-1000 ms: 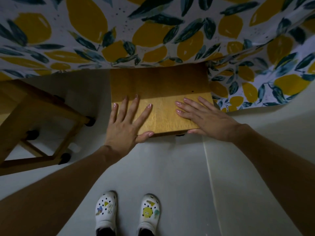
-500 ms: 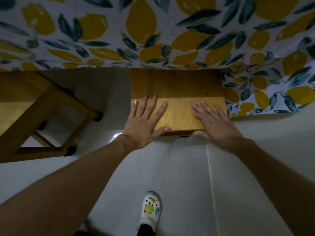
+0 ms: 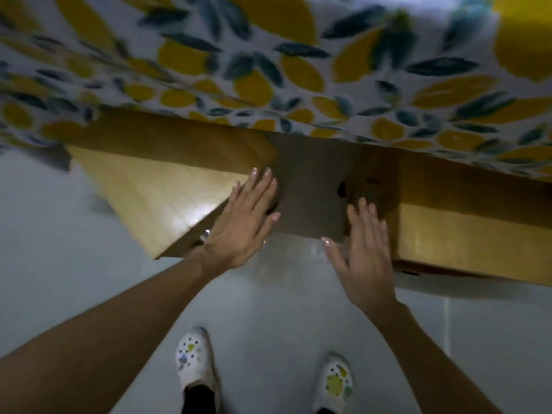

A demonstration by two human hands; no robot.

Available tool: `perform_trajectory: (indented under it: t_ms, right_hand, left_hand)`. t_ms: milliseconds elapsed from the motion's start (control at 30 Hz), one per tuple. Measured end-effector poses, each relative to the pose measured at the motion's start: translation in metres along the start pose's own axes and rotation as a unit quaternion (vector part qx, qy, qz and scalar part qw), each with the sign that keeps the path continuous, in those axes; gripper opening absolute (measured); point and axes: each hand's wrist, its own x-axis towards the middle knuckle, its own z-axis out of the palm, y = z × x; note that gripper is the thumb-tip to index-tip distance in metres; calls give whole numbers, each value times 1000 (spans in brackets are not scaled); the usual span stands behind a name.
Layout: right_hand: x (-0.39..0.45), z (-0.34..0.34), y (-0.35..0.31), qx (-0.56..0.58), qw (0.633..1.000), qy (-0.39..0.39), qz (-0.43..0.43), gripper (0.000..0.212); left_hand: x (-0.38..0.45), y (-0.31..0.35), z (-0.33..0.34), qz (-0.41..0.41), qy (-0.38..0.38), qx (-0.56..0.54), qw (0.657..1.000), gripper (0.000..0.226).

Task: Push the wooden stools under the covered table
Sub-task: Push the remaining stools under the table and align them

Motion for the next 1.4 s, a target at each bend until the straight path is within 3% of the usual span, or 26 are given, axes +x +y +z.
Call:
perform_trajectory:
  t_ms: [300,467,567,700,1000,1200,1400]
  right_hand:
    - [27,108,-234,22,992,-24,-119,82]
    - [33,143,-286,-31,994,-39,-94,94]
    - [34,154,-287,-78,993,-36,-80,89]
    - [32,157,-282,-121,987,-33,-103,84]
    - [26,147,-263,-148,974,-65,-156,85]
    - [18,117,-210,-186,937,-131,-265,84]
    - [23,80,-162,-228,886,-188,-356,84]
  left_hand:
    - [-74,-220,-81,-18,-47,70,996,78]
    - [-76,-279,-93,27,-122,144,982,95]
    - [-71,-293,-86,35,-118,149,981,94]
    - [-74,-296,-73,33,-70,155,985,93]
    - [-94,-277,-62,1,-42,133,990,91]
    - [-133,-211,-24,-101,14,61,993,92]
    - [-158,-134,9,-213,74,50,973,80]
